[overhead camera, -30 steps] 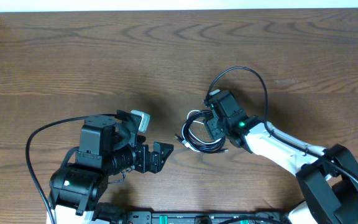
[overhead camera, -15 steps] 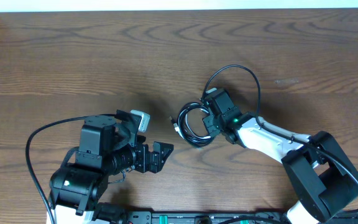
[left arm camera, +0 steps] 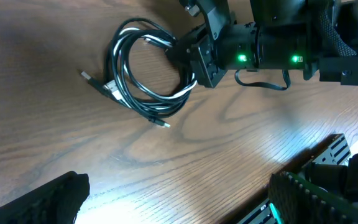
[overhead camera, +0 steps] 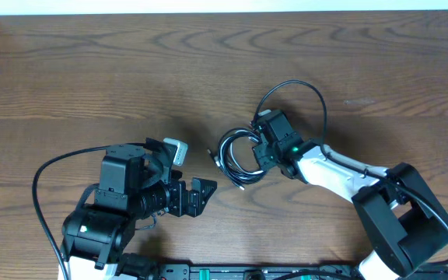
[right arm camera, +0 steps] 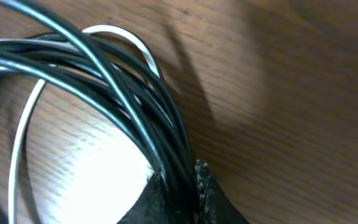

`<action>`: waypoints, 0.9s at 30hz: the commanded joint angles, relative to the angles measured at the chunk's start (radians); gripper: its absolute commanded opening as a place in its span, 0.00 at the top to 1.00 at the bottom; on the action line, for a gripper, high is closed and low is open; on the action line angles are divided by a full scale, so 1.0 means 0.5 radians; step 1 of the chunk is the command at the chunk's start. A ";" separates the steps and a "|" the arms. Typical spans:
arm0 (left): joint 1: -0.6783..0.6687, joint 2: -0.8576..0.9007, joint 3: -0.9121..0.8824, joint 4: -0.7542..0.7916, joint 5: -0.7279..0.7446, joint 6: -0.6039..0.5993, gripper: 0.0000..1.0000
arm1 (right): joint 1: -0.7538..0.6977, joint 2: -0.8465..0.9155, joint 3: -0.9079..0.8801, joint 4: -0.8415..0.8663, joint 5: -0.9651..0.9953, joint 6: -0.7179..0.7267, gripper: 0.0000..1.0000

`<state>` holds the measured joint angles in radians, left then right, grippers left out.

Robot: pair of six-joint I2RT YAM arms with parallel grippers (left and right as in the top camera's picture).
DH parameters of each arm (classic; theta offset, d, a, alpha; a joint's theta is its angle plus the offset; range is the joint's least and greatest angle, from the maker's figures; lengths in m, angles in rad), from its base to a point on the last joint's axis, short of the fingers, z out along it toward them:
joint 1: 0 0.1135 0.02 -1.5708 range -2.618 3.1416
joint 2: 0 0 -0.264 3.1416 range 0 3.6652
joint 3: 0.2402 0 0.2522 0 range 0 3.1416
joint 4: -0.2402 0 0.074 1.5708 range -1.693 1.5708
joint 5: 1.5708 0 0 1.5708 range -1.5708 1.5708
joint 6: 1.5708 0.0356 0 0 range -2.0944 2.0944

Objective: Untangle cables

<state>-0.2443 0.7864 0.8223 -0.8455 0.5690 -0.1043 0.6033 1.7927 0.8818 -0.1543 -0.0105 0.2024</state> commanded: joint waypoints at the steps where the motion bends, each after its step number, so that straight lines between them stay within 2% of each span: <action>1: -0.008 0.029 -0.027 -0.004 -0.026 0.013 0.02 | 0.001 0.078 0.011 0.007 -0.284 0.149 0.79; 4: -0.008 0.066 -0.027 -0.005 -0.025 0.013 0.02 | 0.001 0.045 0.064 0.026 -0.320 0.149 0.68; 5: -0.008 0.073 -0.027 -0.011 -0.025 0.013 0.02 | 0.001 0.039 0.076 0.026 -0.306 0.149 0.55; 6: -0.008 0.078 -0.027 -0.013 -0.025 0.013 0.02 | 0.001 0.037 0.082 0.027 -0.301 0.149 0.46; 10: -0.008 0.085 -0.027 -0.011 -0.025 0.013 0.02 | -0.002 0.035 0.093 0.018 -0.280 0.149 0.31; 13: -0.008 0.085 -0.027 -0.011 -0.026 0.014 0.02 | -0.001 0.011 0.094 -0.016 -0.280 0.238 0.27; 14: -0.008 0.085 -0.027 -0.011 -0.026 0.014 0.02 | 0.001 0.002 0.094 -0.014 -0.286 0.272 0.31; 15: -0.008 0.085 -0.027 -0.010 -0.026 0.014 0.02 | 0.003 -0.023 0.094 -0.005 -0.285 0.304 0.54; 16: -0.008 0.085 -0.027 -0.010 -0.027 0.014 0.02 | 0.002 -0.039 0.094 0.005 -0.285 0.305 0.67; 18: -0.008 0.085 -0.027 -0.010 -0.027 0.014 0.02 | 0.002 -0.064 0.094 0.031 -0.284 0.305 0.82; 19: -0.008 0.085 -0.027 -0.010 -0.027 0.014 0.02 | 0.000 -0.076 0.094 0.040 -0.282 0.304 0.84; 22: -0.008 0.085 -0.027 -0.010 -0.027 0.014 0.02 | -0.011 -0.130 0.094 0.061 -0.261 0.278 0.75; 24: -0.008 0.085 -0.027 -0.010 -0.026 0.014 0.02 | -0.018 -0.160 0.094 0.061 -0.253 0.274 0.73; 25: -0.008 0.085 -0.027 -0.010 -0.026 0.014 0.02 | -0.018 -0.164 0.094 0.061 -0.253 0.274 0.75; 27: -0.008 0.085 -0.027 -0.008 -0.026 0.014 0.02 | -0.018 -0.168 0.094 0.056 -0.254 0.274 0.89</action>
<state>-0.2443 0.8295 0.8219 -0.8497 0.5686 -0.1043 0.6003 1.7332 0.9157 -0.1253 -0.1413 0.3393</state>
